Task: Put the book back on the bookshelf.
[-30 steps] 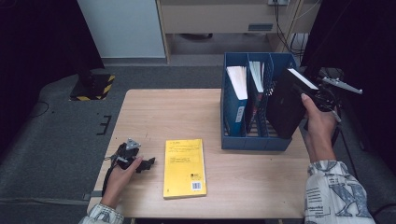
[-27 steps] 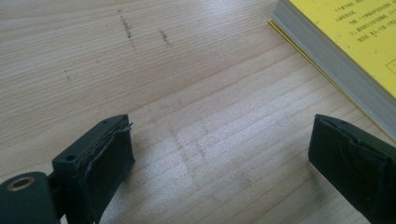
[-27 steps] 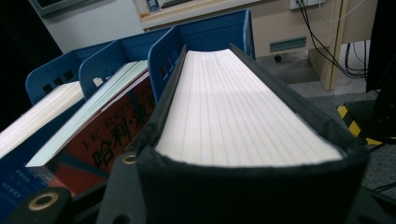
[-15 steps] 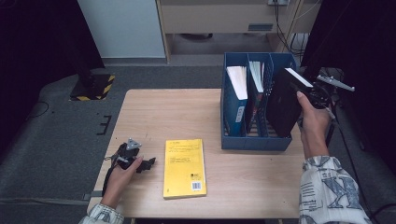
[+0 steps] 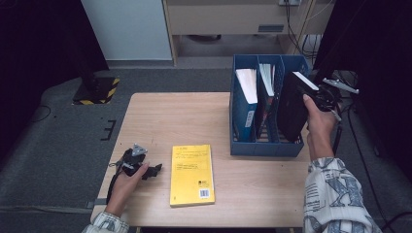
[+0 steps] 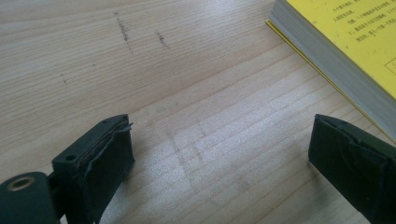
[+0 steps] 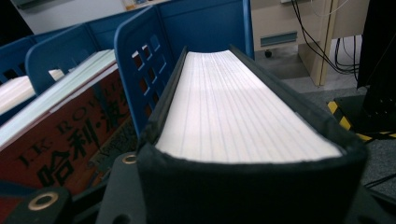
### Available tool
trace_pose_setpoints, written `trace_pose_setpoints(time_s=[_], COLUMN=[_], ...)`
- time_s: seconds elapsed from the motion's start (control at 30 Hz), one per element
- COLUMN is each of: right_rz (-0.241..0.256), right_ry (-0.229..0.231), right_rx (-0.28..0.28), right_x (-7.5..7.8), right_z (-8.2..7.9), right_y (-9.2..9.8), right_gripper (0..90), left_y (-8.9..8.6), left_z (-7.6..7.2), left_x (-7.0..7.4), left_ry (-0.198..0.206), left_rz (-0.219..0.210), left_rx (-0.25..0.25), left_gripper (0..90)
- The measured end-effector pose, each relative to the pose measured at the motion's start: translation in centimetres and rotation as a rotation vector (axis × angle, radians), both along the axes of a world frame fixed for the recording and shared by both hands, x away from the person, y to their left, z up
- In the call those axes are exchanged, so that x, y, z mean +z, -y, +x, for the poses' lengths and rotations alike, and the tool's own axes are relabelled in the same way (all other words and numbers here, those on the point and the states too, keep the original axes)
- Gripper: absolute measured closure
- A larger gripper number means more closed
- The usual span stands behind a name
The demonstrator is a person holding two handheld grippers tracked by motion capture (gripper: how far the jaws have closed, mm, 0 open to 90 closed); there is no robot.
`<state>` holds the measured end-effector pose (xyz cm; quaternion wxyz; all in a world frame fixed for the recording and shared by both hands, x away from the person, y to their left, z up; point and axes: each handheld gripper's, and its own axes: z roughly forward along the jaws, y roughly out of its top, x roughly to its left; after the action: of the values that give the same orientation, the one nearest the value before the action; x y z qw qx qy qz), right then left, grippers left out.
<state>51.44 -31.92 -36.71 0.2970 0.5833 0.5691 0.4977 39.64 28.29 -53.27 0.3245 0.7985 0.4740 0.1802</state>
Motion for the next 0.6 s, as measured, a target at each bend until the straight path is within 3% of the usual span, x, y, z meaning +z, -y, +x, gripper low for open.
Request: trace_pose_setpoints(time_s=[0.23,0.6], right_rz=[-0.031,-0.022], right_ry=[-0.006,-0.024], right_rx=[0.001,-0.009], right_x=[-0.5,-2.2], right_z=[0.3,0.5], right_y=[-0.6,-0.6], right_gripper=[53.2,53.2], left_y=[0.0,0.1], left_z=[0.0,0.1], left_x=[0.0,0.0], left_ry=[-0.001,-0.001], left_rz=[-0.001,0.0], left_rx=[-0.003,-0.004], left_gripper=[5.7,5.8])
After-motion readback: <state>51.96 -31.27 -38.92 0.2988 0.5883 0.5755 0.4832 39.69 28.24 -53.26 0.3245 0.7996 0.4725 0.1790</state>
